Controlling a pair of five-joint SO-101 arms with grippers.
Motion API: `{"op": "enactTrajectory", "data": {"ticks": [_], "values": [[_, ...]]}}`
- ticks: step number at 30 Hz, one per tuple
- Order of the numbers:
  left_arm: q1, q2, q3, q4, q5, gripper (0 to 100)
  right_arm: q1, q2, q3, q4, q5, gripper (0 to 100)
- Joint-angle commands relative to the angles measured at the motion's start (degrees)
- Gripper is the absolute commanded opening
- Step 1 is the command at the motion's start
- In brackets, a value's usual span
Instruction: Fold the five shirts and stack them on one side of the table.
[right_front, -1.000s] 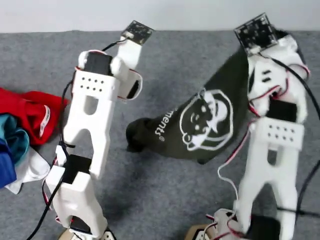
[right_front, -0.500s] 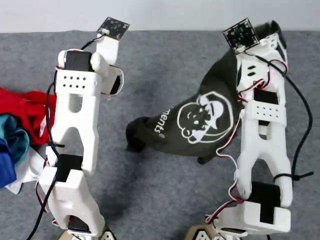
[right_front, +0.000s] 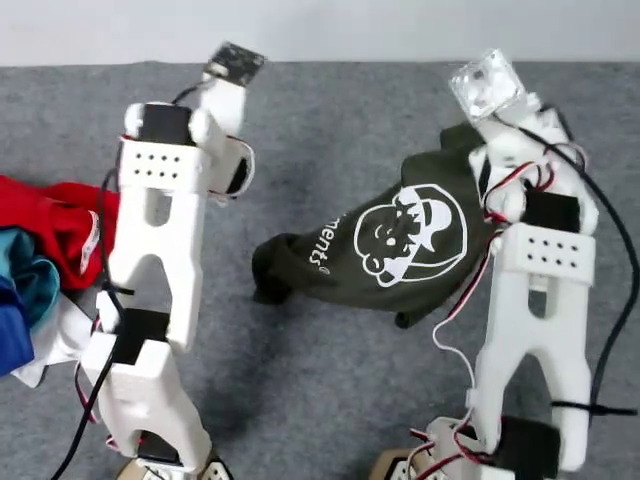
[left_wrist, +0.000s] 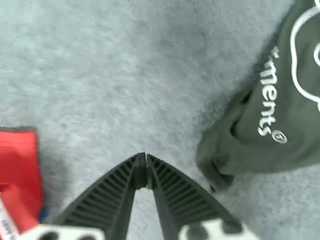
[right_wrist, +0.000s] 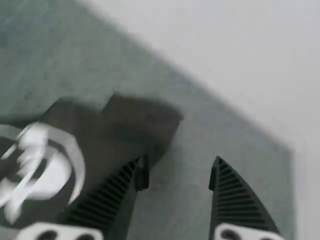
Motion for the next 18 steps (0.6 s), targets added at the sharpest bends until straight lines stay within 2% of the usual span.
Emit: {"op": "enactTrajectory", "data": {"ticks": [1,7,11,14,18], "values": [[2.64,-3.96,4.09,1.32,-0.53,1,0.57,-5.05,-0.53,12.53,0.18,20.5],[6.77,-9.14,18.86,1.32,-4.04,2,0.92,-7.08,-0.35,29.05,0.18,20.5],[6.95,-10.55,27.03,0.62,-5.10,12,0.92,-6.81,-0.18,37.93,0.09,20.5],[6.68,-10.55,30.99,-3.16,-4.84,16,0.92,-6.46,0.00,42.07,-0.35,20.5],[6.77,-10.46,34.24,-8.79,-4.75,18,0.92,-6.99,2.90,42.77,-4.57,20.5]]}}
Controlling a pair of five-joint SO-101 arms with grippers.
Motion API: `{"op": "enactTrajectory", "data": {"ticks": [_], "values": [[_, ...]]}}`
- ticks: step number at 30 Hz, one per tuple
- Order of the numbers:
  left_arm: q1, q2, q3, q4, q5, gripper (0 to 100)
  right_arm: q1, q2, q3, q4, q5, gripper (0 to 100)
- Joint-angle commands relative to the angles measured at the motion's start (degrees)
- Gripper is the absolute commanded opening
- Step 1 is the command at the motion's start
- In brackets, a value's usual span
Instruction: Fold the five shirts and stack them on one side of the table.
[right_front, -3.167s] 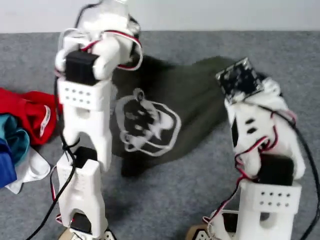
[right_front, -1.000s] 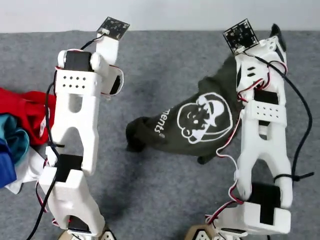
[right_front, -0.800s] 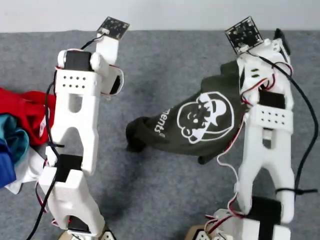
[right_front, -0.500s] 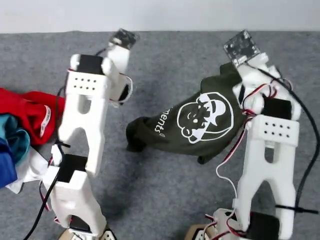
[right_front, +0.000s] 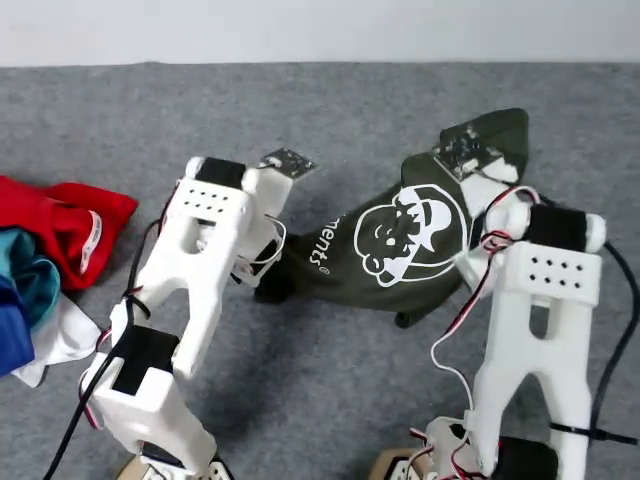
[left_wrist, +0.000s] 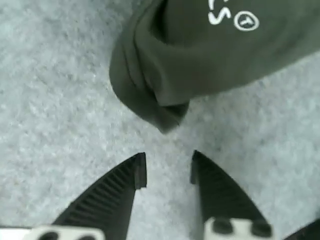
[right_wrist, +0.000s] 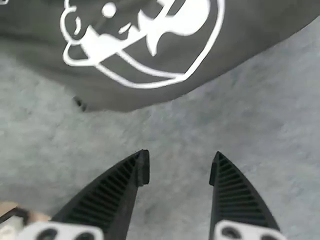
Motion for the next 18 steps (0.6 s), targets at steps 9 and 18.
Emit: {"op": "enactTrajectory", "data": {"ticks": [9,18], "values": [[-0.09,0.44,6.90,-12.22,-0.53,20,0.84,-2.15,4.04,1.01,-5.71,20.5],[0.18,13.27,0.13,-12.66,2.64,19,0.84,-2.15,4.04,1.10,-5.63,20.5]]}}
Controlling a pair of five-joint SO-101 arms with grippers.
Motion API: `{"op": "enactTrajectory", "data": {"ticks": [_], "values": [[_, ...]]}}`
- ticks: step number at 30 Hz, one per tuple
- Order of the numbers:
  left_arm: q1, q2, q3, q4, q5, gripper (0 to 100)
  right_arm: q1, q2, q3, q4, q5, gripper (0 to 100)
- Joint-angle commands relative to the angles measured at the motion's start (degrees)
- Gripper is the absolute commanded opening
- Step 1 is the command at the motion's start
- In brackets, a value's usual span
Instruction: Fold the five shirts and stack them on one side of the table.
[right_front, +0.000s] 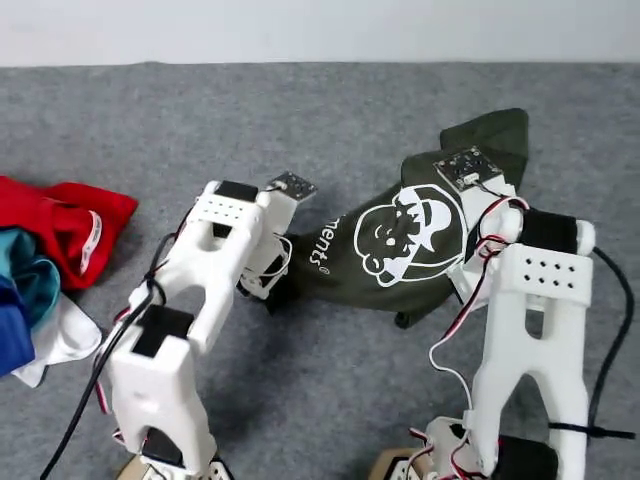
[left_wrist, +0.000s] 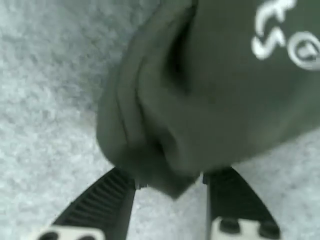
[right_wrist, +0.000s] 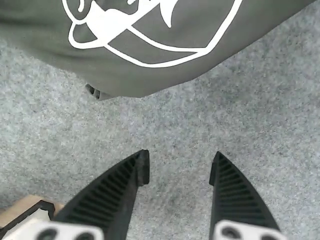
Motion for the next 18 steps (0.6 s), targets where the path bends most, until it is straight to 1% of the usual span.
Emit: {"op": "enactTrajectory", "data": {"ticks": [1,3,8,10,14,18], "values": [[0.35,2.29,-3.74,-0.44,1.67,19,0.84,-2.15,-0.35,0.57,-0.70,20.5],[0.35,3.96,-4.44,-0.44,1.67,16,0.84,-2.15,-0.35,0.57,-0.70,20.5],[0.44,5.36,-5.32,-0.35,1.41,4,0.84,-2.15,-0.35,0.57,-0.70,20.4],[0.44,5.36,-5.32,-0.18,1.41,1,0.84,-2.15,-0.35,0.31,-0.70,20.4],[0.26,5.36,-6.90,3.25,1.32,0,0.84,-2.15,-0.35,0.04,-0.79,20.4],[-1.14,3.78,-11.74,8.62,0.44,0,0.84,-2.15,-0.35,0.22,-0.79,20.4]]}}
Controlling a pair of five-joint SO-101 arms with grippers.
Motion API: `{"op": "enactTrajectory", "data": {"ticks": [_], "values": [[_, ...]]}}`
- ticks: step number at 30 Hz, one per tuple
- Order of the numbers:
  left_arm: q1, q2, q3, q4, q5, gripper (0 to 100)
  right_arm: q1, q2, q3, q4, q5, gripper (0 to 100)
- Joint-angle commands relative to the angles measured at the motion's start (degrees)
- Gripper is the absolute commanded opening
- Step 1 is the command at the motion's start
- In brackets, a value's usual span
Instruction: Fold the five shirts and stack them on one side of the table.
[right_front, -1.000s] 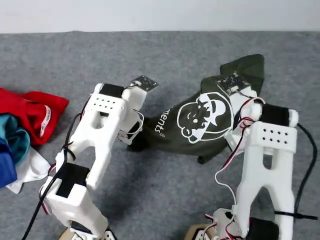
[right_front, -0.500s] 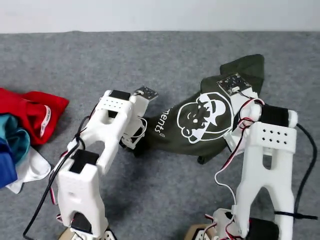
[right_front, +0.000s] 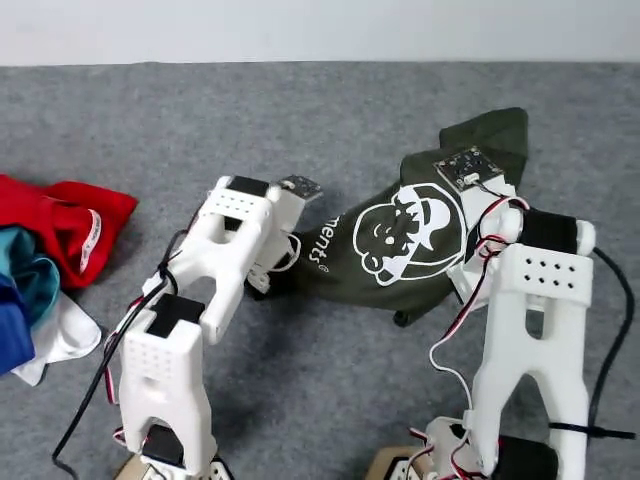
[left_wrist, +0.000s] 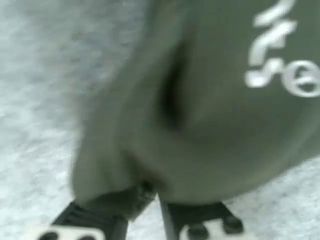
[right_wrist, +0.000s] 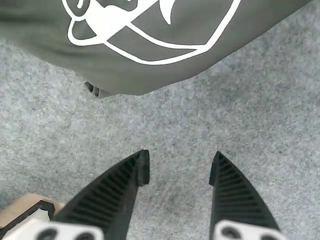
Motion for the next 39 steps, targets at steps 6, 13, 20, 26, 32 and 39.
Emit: {"op": "enactTrajectory", "data": {"ticks": [6,13,20,26,32,39], "values": [[-7.21,-10.02,-10.15,9.23,-2.02,0,0.75,-2.15,-0.35,2.24,-0.79,20.4],[-20.57,-16.53,-11.21,10.29,-2.02,0,0.31,-1.45,1.49,2.24,-0.70,20.4],[-27.52,-16.97,-11.21,9.76,-2.02,0,-5.58,-1.45,8.09,-1.54,-0.70,20.7],[-32.26,-16.97,-11.12,9.05,-1.85,0,-12.97,-1.45,9.05,-3.38,-1.58,20.9],[-32.18,-16.88,-10.95,8.18,-1.85,0,-22.81,3.30,9.05,-4.26,-9.14,31.0],[-32.18,-16.97,-10.95,7.82,-2.02,0,-30.90,13.23,8.62,-9.19,-13.36,34.0]]}}
